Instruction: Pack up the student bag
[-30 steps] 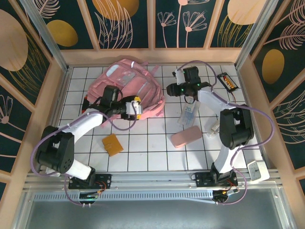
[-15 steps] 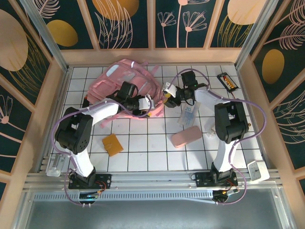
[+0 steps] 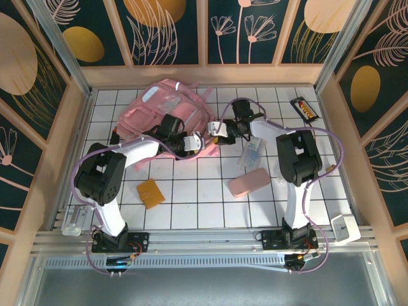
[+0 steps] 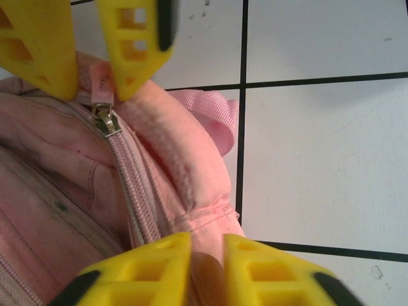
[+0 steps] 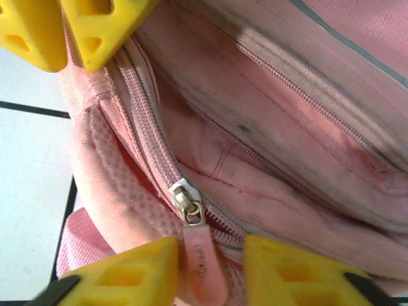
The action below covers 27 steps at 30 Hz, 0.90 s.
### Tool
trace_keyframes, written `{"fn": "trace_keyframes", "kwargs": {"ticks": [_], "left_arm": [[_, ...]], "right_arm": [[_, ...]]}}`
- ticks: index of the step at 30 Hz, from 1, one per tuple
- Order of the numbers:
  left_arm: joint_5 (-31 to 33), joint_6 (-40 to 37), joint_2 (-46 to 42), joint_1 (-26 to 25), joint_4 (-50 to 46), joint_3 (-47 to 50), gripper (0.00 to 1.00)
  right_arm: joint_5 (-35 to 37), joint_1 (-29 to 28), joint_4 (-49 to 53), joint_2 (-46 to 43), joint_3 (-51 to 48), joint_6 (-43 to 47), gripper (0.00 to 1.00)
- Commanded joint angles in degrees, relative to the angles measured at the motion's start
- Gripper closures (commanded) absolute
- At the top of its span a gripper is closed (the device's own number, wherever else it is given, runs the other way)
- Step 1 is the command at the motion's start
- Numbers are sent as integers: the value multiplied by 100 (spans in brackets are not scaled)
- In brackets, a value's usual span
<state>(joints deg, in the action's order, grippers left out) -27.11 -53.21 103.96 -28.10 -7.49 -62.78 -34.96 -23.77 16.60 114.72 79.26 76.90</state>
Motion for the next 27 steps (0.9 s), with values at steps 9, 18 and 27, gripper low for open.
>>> {"fn": "trace_keyframes", "kwargs": {"ticks": [9,18,27], "left_arm": [[119,-634,-35,-12,-199,24,100],[654,-1151,-209,-12,-490,225,100],[856,-1038,-852,60,-279,1086,100]], "right_arm": [[495,-59,-557,-351,-448,85,100],[503,230,-415,-1259,-857,-165,100],[385,381,-798,-1691,-1488,-1333,100]]}}
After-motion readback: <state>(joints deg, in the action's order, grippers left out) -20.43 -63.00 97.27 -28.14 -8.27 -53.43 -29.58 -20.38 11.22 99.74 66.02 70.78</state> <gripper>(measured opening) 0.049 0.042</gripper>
